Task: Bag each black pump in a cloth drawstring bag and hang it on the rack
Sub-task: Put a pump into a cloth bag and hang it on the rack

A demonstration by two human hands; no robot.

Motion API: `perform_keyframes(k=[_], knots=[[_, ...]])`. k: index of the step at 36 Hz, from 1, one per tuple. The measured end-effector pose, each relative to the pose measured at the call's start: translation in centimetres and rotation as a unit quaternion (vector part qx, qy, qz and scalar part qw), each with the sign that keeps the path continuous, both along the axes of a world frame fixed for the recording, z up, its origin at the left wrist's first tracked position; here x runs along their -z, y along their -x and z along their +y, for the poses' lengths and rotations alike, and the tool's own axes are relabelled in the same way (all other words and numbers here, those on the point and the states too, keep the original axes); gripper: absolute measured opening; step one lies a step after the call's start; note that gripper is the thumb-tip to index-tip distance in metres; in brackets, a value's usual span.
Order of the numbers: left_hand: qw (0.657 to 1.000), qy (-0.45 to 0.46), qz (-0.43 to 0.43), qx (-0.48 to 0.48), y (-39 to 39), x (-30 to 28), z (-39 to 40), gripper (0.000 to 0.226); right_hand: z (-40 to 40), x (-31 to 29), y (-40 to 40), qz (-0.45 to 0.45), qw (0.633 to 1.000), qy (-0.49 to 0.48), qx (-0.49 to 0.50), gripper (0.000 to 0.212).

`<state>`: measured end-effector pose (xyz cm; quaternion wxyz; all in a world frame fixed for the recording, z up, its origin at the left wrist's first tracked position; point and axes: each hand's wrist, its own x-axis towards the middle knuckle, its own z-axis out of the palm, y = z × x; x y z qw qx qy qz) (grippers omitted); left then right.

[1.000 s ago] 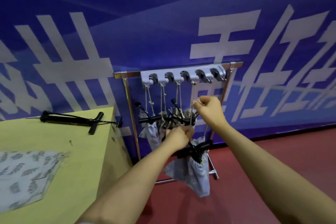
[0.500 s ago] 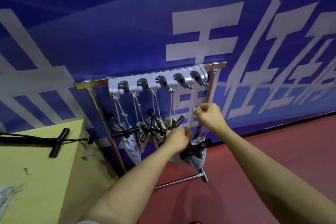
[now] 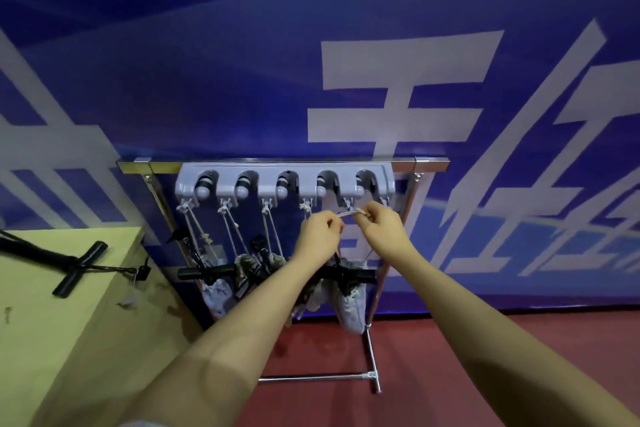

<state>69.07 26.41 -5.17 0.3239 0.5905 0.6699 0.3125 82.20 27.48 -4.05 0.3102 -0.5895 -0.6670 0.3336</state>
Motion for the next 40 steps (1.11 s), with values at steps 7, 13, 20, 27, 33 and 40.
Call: perform_keyframes(k=[7, 13, 20, 27, 33, 40], knots=[[0.998, 0.042, -0.022, -0.035, -0.9, 0.5, 3.3, 0.026, 3.8, 1.6, 0.4, -0.054, 0.998, 0.005, 0.022, 0.021], [0.996, 0.077, -0.008, -0.039, -1.1, 2.5, 4.3, 0.027, 5.0, 3.7, 0.7, -0.105, 0.993, 0.038, 0.027, 0.032], [0.996, 0.074, 0.048, -0.010, -1.3, 3.5, 4.1, 0.023, 4.7, 4.1, 1.3, -0.164, 0.984, 0.062, 0.022, 0.036], [0.992, 0.056, 0.117, 0.013, 0.3, 3.8, 2.0, 0.037, 3.6, 4.5, 1.4, -0.193, 0.976, 0.098, 0.030, 0.021], [0.991, 0.062, 0.118, 0.017, 2.9, 3.3, -0.3, 0.033, 1.6, 4.8, 2.9, -0.167, 0.981, 0.095, -0.005, 0.036], [0.993, 0.029, 0.116, -0.006, 9.3, 2.1, -3.1, 0.026, -1.1, 4.0, 8.5, -0.125, 0.988, 0.071, -0.054, 0.033]])
